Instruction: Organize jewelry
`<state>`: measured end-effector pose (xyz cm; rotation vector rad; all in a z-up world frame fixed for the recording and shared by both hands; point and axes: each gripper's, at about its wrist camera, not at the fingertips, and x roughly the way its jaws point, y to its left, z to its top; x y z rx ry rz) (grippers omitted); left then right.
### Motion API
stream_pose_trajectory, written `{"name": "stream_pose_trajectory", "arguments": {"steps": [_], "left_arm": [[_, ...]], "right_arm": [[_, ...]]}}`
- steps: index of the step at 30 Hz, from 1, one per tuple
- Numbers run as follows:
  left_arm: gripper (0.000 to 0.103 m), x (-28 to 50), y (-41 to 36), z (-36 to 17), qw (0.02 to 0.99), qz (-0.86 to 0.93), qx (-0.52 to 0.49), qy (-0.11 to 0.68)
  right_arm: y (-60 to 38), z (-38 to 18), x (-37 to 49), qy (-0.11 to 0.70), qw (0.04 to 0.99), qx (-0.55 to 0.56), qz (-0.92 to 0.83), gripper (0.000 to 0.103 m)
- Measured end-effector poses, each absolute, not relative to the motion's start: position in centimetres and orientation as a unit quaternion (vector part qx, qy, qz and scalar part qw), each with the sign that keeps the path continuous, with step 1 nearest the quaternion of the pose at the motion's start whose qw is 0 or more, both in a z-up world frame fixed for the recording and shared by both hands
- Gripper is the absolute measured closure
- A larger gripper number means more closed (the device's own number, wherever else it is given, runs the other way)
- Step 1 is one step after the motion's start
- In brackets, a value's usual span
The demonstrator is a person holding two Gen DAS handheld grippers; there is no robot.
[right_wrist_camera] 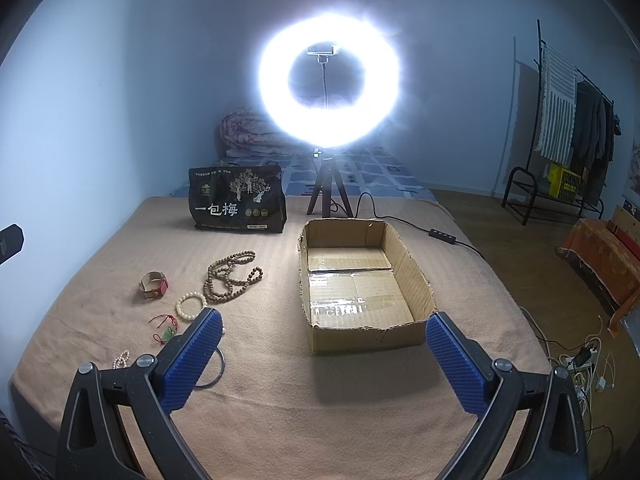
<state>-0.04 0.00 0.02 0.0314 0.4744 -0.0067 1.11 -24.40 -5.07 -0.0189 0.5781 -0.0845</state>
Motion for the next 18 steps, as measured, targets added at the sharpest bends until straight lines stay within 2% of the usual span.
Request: {"name": "stream_pose_trajectory", "arguments": {"steps": [18], "left_arm": [[0.002, -0.05, 0.01, 0.02, 0.972, -0.003, 0.016, 0.235]], "right_arm": [[-24.54, -4.82, 0.91, 0.281, 0.959, -0.007, -0.044, 0.000]]}}
